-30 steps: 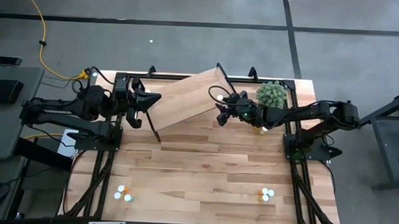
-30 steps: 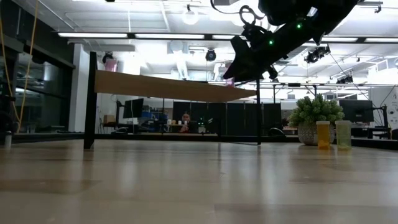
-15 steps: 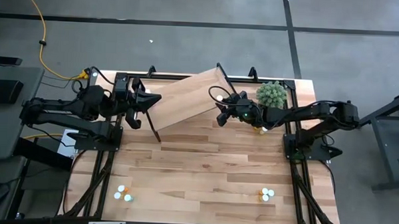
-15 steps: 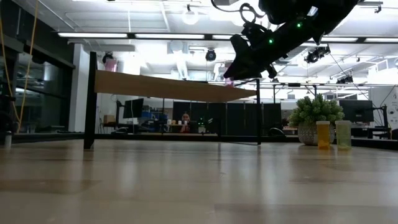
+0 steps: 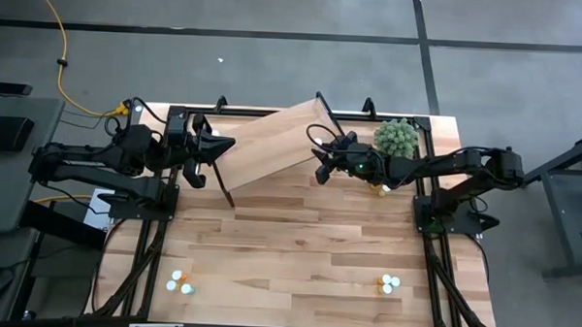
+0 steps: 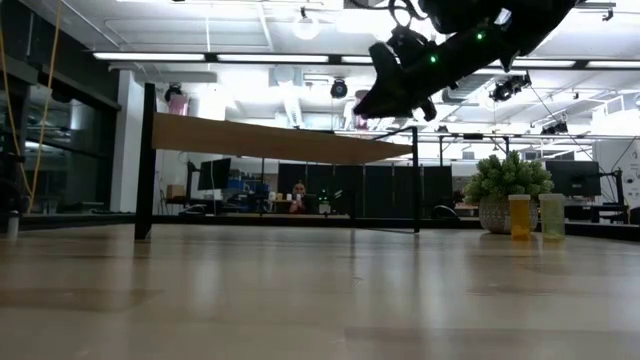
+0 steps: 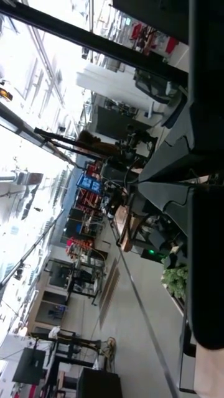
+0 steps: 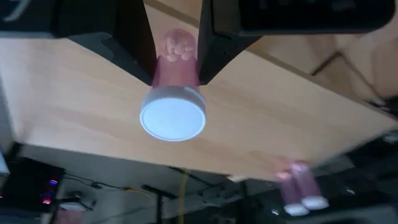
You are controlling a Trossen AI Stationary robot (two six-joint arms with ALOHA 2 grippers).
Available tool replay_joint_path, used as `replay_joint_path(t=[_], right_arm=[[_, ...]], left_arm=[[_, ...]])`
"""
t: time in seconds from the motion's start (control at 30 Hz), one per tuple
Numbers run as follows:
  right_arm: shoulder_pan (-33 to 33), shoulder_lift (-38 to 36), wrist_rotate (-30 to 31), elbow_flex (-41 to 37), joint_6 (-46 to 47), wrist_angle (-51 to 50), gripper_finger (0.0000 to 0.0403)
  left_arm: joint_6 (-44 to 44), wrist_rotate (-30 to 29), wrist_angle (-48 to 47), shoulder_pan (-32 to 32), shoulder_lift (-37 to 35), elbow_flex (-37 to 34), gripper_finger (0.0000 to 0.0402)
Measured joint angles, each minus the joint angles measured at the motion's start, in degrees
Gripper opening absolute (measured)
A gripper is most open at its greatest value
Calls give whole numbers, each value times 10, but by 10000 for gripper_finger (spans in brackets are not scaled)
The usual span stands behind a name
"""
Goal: Pick and place medicine bottles onto shelf by color
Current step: Put the pink pill bottle on the shelf aligned with the other pink pill bottles
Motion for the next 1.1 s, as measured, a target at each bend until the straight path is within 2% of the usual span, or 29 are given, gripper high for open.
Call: replay_joint_path(t=[0.1, 0.2, 0.37, 0.5, 0.6, 0.7, 0.9, 1.1], right_arm=[[10, 0, -30, 32, -8, -15, 90], [25, 0, -48, 86, -43, -64, 90], [46, 0, -62, 175, -90, -141, 90], [57, 0, -78, 215, -91, -175, 90], [67, 0, -87, 231, -89, -175, 90], [79, 0, -90, 234, -85, -176, 90], [101, 3, -90, 235, -91, -162, 90], [116, 35, -103, 257, -99, -165, 90]], left_arm=[[-4, -6, 2, 0, 7, 0, 12], [6, -7, -3, 0, 22, 0, 44], [43, -8, -2, 0, 64, 0, 132], [45, -11, -3, 0, 101, 0, 204], [45, -12, 3, 0, 129, 0, 242], [45, -6, 19, 0, 157, 0, 257], [21, 29, 109, 0, 207, 0, 257], [10, 41, 113, 0, 228, 0, 256]])
